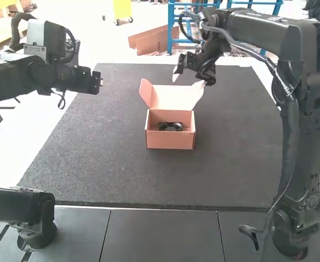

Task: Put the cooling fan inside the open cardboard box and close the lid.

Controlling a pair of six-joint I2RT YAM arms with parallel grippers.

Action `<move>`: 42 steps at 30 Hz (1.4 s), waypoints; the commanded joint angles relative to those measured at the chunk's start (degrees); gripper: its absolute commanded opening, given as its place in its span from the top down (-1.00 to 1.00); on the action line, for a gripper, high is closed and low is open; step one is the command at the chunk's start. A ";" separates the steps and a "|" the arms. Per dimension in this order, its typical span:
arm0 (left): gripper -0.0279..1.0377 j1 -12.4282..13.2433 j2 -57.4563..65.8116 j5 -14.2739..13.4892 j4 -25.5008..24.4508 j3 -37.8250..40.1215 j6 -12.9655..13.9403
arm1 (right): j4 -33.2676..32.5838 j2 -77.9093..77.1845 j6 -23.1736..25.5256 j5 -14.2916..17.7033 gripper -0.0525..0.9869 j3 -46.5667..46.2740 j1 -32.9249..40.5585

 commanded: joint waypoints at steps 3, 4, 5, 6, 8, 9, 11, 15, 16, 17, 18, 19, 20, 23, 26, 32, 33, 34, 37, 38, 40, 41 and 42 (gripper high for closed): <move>-0.86 0.13 6.24 -0.02 5.09 3.03 0.12 | 7.48 -6.71 -12.61 10.98 -0.83 -5.91 -3.68; -0.86 0.13 7.74 -0.02 5.97 3.65 0.12 | 9.15 -7.59 -13.23 11.07 -0.83 -7.32 -4.12; -0.86 0.22 9.32 -0.19 6.85 4.26 0.12 | 10.29 -8.20 -13.76 11.07 -0.83 -8.81 -4.39; -0.86 0.13 10.81 -0.28 7.73 4.96 0.12 | 11.17 -8.64 -14.28 11.07 -0.83 -10.22 -4.56; -0.86 0.22 13.80 -0.63 9.31 6.63 0.04 | 14.07 -9.43 -14.37 10.63 -0.84 -13.21 -4.65; -0.86 0.13 15.38 -0.72 10.01 7.51 0.04 | 15.56 -9.70 -14.28 9.93 -0.84 -14.53 -4.56; -0.86 0.22 18.46 -0.81 10.89 9.53 -0.05 | 17.94 -10.05 -14.28 8.26 -0.84 -16.37 -4.65; -0.86 0.13 24.26 -1.42 11.77 14.02 -0.14 | 20.84 -10.05 -13.32 5.62 -0.84 -17.34 -4.56; -0.86 0.13 25.40 -1.60 11.94 14.98 -0.14 | 21.36 -9.96 -13.14 5.53 -0.84 -17.34 -4.65; -0.86 0.13 26.72 -1.60 12.03 15.95 -0.23 | 22.33 -9.87 -13.05 5.45 -0.84 -17.34 -4.74; -0.86 0.13 27.86 -1.69 12.12 16.83 -0.31 | 22.95 -9.87 -12.88 4.83 -0.84 -17.34 -4.91; -0.86 0.22 29.01 -1.69 12.12 17.62 -0.40 | 23.91 -9.87 -12.26 3.95 -0.84 -17.34 -5.09; -0.86 0.13 30.15 -1.69 12.12 18.50 -0.40 | 24.35 -9.87 -12.09 3.69 -0.84 -17.34 -5.18; -0.86 0.22 32.87 -1.69 12.12 20.61 -0.58 | 25.14 -9.61 -11.47 2.46 -0.84 -17.07 -5.62; -0.86 0.05 35.16 -1.69 12.03 22.28 -0.84 | 24.88 -9.26 -11.38 2.19 -0.84 -16.46 -6.32; -0.86 -1.18 39.55 -0.11 10.45 24.48 -4.01 | 23.91 -8.20 -11.12 1.05 -0.84 -16.55 -7.81; -0.86 -1.36 40.08 -0.11 10.45 24.83 -4.09 | 23.74 -7.85 -11.12 1.05 -0.84 -16.55 -8.08; -0.86 -1.62 40.52 -0.11 10.45 25.18 -4.27 | 23.47 -7.50 -11.12 0.96 -0.84 -16.37 -8.34; -0.86 -2.50 41.84 -0.11 10.45 26.23 -4.71 | 23.47 -7.15 -11.03 0.44 -0.84 -16.20 -8.87; -0.86 -2.68 42.10 -0.11 10.36 26.67 -4.80 | 23.39 -6.88 -11.03 0.00 -0.84 -16.11 -9.04; -0.86 -2.94 42.72 -0.11 10.36 27.38 -4.97 | 22.51 -6.27 -11.12 -0.88 -0.84 -15.67 -9.13; -0.86 -3.03 43.07 -0.11 10.36 27.82 -5.06 | 21.89 -5.83 -11.12 -1.67 -0.84 -15.32 -9.13; -0.86 -3.12 43.33 -0.11 10.27 28.34 -5.24 | 21.45 -5.56 -11.12 -2.29 -0.84 -14.97 -9.22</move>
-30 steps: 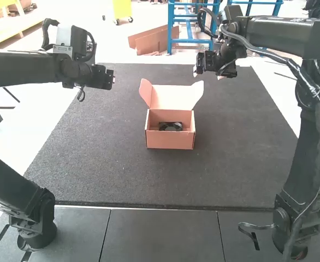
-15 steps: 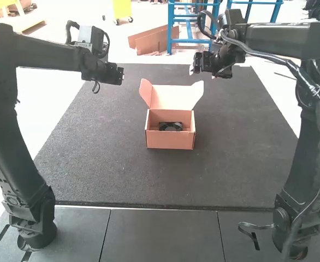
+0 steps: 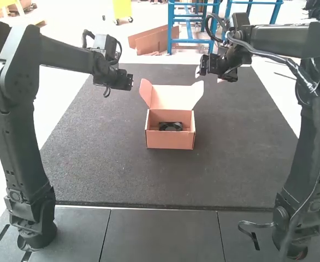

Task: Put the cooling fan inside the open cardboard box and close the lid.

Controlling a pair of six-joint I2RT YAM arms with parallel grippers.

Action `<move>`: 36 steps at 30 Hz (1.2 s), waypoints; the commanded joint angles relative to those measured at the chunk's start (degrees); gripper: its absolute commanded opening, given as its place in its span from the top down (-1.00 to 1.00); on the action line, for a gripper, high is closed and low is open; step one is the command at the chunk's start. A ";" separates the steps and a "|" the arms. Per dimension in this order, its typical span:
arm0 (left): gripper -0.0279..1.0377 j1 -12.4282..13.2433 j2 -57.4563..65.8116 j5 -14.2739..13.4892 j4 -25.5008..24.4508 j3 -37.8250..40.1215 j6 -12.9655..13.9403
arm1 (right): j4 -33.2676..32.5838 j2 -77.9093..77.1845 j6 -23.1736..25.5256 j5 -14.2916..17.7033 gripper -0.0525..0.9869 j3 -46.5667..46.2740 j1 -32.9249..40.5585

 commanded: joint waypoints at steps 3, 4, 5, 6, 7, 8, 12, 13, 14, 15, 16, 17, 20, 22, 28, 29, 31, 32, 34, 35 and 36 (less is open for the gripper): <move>-0.86 -0.93 0.85 0.95 0.11 4.31 -1.46 | -1.57 1.65 0.84 -5.27 -0.84 3.53 -0.89; -0.86 -1.02 1.02 1.47 0.02 4.66 -1.54 | -1.66 1.92 0.93 -5.63 -0.84 3.80 -0.89; -0.86 -1.11 1.20 1.82 -0.07 5.10 -1.63 | -1.75 2.18 1.10 -5.71 -0.84 4.15 -0.80; -0.86 -1.20 1.37 2.44 -0.24 5.45 -1.81 | -1.75 2.27 1.19 -5.98 -0.84 4.50 -0.89; -0.86 -1.37 1.46 3.58 -0.33 5.80 -2.25 | -1.83 2.62 1.36 -6.68 -0.84 4.76 -0.89; -0.86 -1.64 1.55 4.72 -0.51 6.07 -2.42 | -2.01 2.97 1.45 -7.12 -0.84 5.11 -0.89; -0.86 -3.13 1.90 6.66 -0.86 6.50 -2.42 | -3.06 4.11 1.45 -7.30 -0.83 6.61 -0.89; -0.86 -3.66 2.08 6.92 -1.12 6.59 -2.34 | -3.24 4.38 1.45 -7.30 -0.83 6.78 -0.89; -0.86 -4.10 2.17 7.19 -1.47 6.59 -2.34 | -3.42 4.64 1.45 -7.38 -0.83 7.05 -0.89; -0.86 -4.45 2.25 7.45 -1.74 6.59 -2.42 | -3.68 4.82 1.45 -7.38 -0.83 7.31 -0.89; -0.86 -4.80 2.34 7.63 -2.00 6.59 -2.42 | -3.85 4.99 1.45 -7.47 -0.83 7.57 -0.89; -0.86 -5.07 2.43 7.63 -2.09 6.59 -2.42 | -4.03 5.17 1.45 -7.65 -0.83 7.75 -0.89; -0.86 -5.68 2.52 7.80 -2.26 6.59 -2.78 | -4.47 5.52 1.45 -7.91 -0.82 8.01 -0.89; -0.86 -5.68 2.52 8.15 -2.26 6.59 -2.86 | -4.73 5.87 1.45 -8.09 -0.79 8.01 -0.89; -0.86 -5.68 2.52 8.15 -2.97 6.59 -3.04 | -4.91 6.49 1.28 -8.35 -0.57 8.01 -0.63; -0.86 -5.68 2.52 8.15 -3.05 6.59 -3.04 | -4.91 6.49 1.19 -8.35 -0.49 8.01 -0.54; -0.86 -5.68 2.52 8.15 -3.23 6.59 -3.04 | -4.82 6.57 1.28 -8.35 -0.45 8.10 -0.45; -0.86 -5.68 2.52 8.15 -3.23 6.59 -3.04 | -4.82 6.84 1.36 -8.35 -0.40 8.10 -0.37; -0.86 -5.68 2.52 8.15 -3.41 6.59 -2.95 | -4.65 7.10 1.28 -8.35 -0.25 8.28 -0.37; -0.86 -5.68 2.43 8.15 -3.41 6.59 -2.95 | -4.56 7.19 1.19 -8.35 -0.20 8.45 -0.37; -0.86 -5.68 2.52 8.15 -3.41 6.59 -2.95 | -4.47 7.28 1.19 -8.35 -0.14 8.72 -0.37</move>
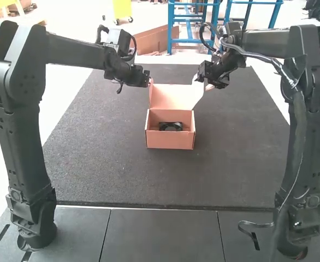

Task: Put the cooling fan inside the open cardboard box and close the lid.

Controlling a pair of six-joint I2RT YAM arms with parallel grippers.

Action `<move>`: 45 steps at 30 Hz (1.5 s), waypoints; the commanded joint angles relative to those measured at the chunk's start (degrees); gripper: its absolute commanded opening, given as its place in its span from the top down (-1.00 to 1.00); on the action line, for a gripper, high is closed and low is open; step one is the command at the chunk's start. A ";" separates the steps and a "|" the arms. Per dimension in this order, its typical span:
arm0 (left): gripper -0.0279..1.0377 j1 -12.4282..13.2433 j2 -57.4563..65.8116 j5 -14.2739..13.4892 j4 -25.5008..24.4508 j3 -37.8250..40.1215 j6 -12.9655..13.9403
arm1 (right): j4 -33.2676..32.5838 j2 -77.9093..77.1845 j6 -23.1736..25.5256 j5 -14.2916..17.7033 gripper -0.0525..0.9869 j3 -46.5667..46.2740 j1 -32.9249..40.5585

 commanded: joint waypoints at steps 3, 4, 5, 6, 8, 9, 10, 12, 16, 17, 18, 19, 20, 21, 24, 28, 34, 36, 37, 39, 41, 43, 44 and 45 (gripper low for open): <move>-0.86 -0.17 1.34 0.83 0.05 2.07 -0.50 | 0.89 -0.09 -0.10 -0.68 -0.08 3.15 -0.19; -0.86 -0.17 1.42 0.83 -0.04 1.98 -0.50 | 1.24 -0.09 -0.01 -0.59 -0.01 3.15 -0.28; -0.86 -0.17 1.42 0.83 -0.04 1.98 -0.50 | 1.59 0.00 -0.01 -0.59 0.06 3.15 -0.19; -0.86 -0.17 1.42 0.83 0.05 1.98 -0.50 | 1.59 0.00 -0.01 -0.59 0.13 3.15 -0.28; -0.86 -0.17 1.34 0.83 -0.04 2.07 -0.50 | 1.77 0.09 -0.01 -0.59 0.26 3.06 -0.19; -0.86 -0.17 1.42 0.83 -0.04 1.98 -0.50 | 1.77 0.26 0.07 -0.59 0.31 3.06 -0.19; -0.86 -0.17 1.42 0.83 -0.13 2.07 -0.50 | 1.77 0.35 0.07 -0.59 0.37 3.06 -0.28; -0.86 -0.17 1.42 0.83 -0.13 1.98 -0.50 | 1.77 0.44 0.34 -0.59 0.46 3.06 -0.19; -0.86 -0.17 1.34 0.83 -0.39 1.98 -0.50 | 1.68 0.79 0.34 -0.50 0.48 3.15 -0.19; -0.86 -0.17 1.34 0.83 -0.57 2.07 -0.50 | 1.77 0.88 0.43 -0.50 0.48 3.23 -0.19; -0.86 -0.17 1.34 0.83 -0.66 1.98 -0.50 | 1.77 0.88 0.43 -0.50 0.49 3.23 -0.19; -0.86 -0.17 1.25 0.83 -0.92 1.98 -0.50 | 1.68 1.05 0.43 -0.59 0.51 3.23 -0.19; -0.86 -0.17 1.25 0.83 -0.92 2.07 -0.50 | 1.68 1.23 0.43 -0.50 0.52 3.23 -0.19; -0.86 -0.17 1.25 0.83 -1.10 1.98 -0.50 | 1.68 1.41 0.43 -0.50 0.52 3.23 -0.19; -0.86 -0.08 1.16 0.83 -1.45 1.98 -0.50 | 1.68 1.67 0.43 -0.59 0.69 3.23 -0.19; -0.86 0.09 0.98 0.83 -1.62 1.98 -0.50 | 1.77 1.93 0.51 -0.59 0.83 3.23 -0.01; -0.86 -0.17 0.72 0.83 -1.97 2.07 -0.59 | 1.68 1.93 0.43 -0.33 0.93 3.50 0.60; -0.86 -0.17 0.63 0.83 -2.06 1.98 -0.59 | 1.33 1.67 0.16 -0.15 0.93 3.85 1.22; -0.86 -0.17 0.55 0.83 -2.06 2.07 -0.68 | 0.89 1.58 -0.01 0.02 0.93 3.94 1.48; -0.86 -0.17 0.46 0.83 -2.06 2.07 -0.68 | -0.26 0.97 -0.63 1.08 0.93 3.85 2.10; -0.86 -0.17 0.46 0.83 -2.15 2.07 -1.03 | -1.49 0.35 -1.07 1.43 0.93 3.59 2.71; -0.86 -0.17 0.28 0.83 -2.15 2.07 -1.03 | -2.19 -0.18 -1.60 1.52 0.93 3.06 3.33; -0.86 -0.17 0.28 0.83 -2.15 2.07 -1.03 | -2.28 -0.44 -1.77 1.78 0.93 2.79 3.50; -0.86 -0.17 0.19 0.83 -2.33 1.98 -1.03 | -2.63 -0.70 -1.77 2.05 0.93 2.44 3.68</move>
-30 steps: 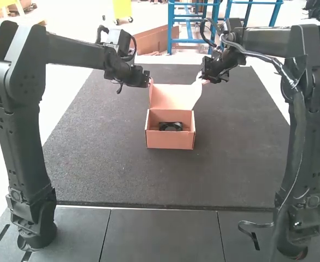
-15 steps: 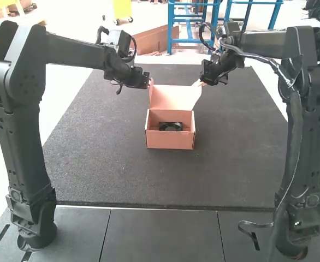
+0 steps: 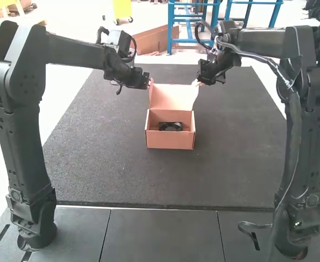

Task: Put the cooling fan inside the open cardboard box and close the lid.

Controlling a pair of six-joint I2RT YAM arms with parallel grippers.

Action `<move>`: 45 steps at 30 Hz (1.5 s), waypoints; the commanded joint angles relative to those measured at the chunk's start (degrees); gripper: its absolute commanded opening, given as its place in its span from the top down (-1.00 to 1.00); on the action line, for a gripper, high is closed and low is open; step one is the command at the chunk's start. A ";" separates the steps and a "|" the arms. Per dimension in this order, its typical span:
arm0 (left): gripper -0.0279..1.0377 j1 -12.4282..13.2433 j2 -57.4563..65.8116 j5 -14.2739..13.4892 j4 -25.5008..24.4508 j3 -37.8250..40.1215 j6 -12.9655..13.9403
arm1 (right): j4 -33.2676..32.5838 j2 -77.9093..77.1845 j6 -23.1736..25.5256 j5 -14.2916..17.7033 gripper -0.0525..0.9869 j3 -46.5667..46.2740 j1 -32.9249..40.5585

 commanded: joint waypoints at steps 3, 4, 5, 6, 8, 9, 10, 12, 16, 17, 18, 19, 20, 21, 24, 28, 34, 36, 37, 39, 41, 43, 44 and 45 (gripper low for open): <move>-0.86 -0.17 0.02 0.83 -0.76 2.07 -0.68 | -1.56 -3.25 -1.38 2.40 0.93 -1.59 2.15; -0.86 -0.17 -0.07 0.83 -0.93 2.07 -1.03 | -1.47 -3.60 -1.38 3.11 0.93 -2.11 2.33; -0.86 -0.17 -0.16 0.83 -1.28 2.07 -1.03 | -1.38 -4.12 -1.38 3.90 0.93 -2.90 2.50; -0.86 -0.17 -0.25 0.83 -1.63 1.98 -1.21 | -1.21 -4.65 -1.47 4.87 0.93 -3.70 2.68; -0.86 -0.35 -0.33 0.92 -2.34 1.98 -1.38 | -0.15 -5.71 -1.47 5.39 0.93 -5.19 2.94; -0.86 -0.52 -0.42 1.09 -2.51 1.89 -1.38 | 0.38 -6.23 -1.47 5.92 0.93 -6.07 3.03; -0.86 -0.70 -0.51 1.45 -2.69 1.80 -1.38 | 0.82 -6.76 -1.47 6.01 0.93 -7.04 3.29; -0.86 -0.96 -0.60 1.71 -3.22 1.54 -1.47 | 2.13 -7.73 -1.29 6.36 0.93 -8.71 4.00; -0.86 -1.40 -0.69 1.97 -3.22 1.37 -1.47 | 4.51 -9.75 -0.85 6.89 0.93 -11.78 4.79; -0.86 -1.58 -0.69 1.97 -3.30 1.37 -1.56 | 5.03 -10.10 -0.68 7.24 0.93 -12.49 5.14; -0.86 -1.67 -0.69 1.97 -3.30 1.28 -1.56 | 5.30 -10.45 -0.59 7.50 0.93 -13.10 5.31; -0.86 -1.67 -0.77 2.06 -3.39 1.28 -1.56 | 5.83 -10.80 -0.50 7.59 0.93 -13.80 5.58; -0.86 -1.75 -0.77 2.06 -3.57 1.28 -1.56 | 6.27 -11.24 -0.32 7.94 0.93 -14.42 5.67; -0.86 -1.84 -0.86 2.06 -3.66 1.28 -1.56 | 6.53 -11.59 -0.32 8.12 0.93 -14.95 5.75; -0.86 -1.93 -1.04 2.06 -3.92 1.28 -1.56 | 7.41 -12.47 -0.32 8.91 0.93 -16.53 6.02; -0.86 -2.02 -1.30 2.06 -4.62 1.28 -1.56 | 8.11 -13.70 -0.24 9.44 0.93 -18.64 6.72; -0.86 -2.02 -2.00 2.24 -6.03 0.66 -1.56 | 9.17 -15.37 -0.15 10.31 0.93 -21.63 8.13; -0.86 -2.02 -2.35 2.24 -6.03 0.13 -1.56 | 9.43 -15.90 -0.06 10.67 0.93 -22.59 8.39; -0.86 -2.02 -2.53 2.24 -5.85 -0.04 -1.56 | 9.69 -16.08 -0.06 10.84 0.93 -23.03 8.57; -0.86 -2.02 -3.06 2.24 -5.77 -0.74 -1.56 | 10.22 -16.52 0.03 11.11 0.93 -24.17 8.65; -0.86 -2.02 -3.50 2.24 -5.59 -1.45 -1.56 | 11.19 -17.22 0.38 11.37 0.93 -25.49 8.74; -0.86 -2.02 -3.94 2.24 -5.50 -1.97 -1.56 | 12.15 -17.84 0.47 11.46 0.93 -26.81 8.83; -0.86 -2.02 -4.11 2.24 -5.41 -2.33 -1.56 | 12.51 -18.19 0.47 11.46 0.93 -27.43 8.92; -0.86 -2.02 -4.38 2.24 -5.41 -2.68 -1.56 | 12.77 -18.54 0.47 11.46 0.93 -28.04 9.01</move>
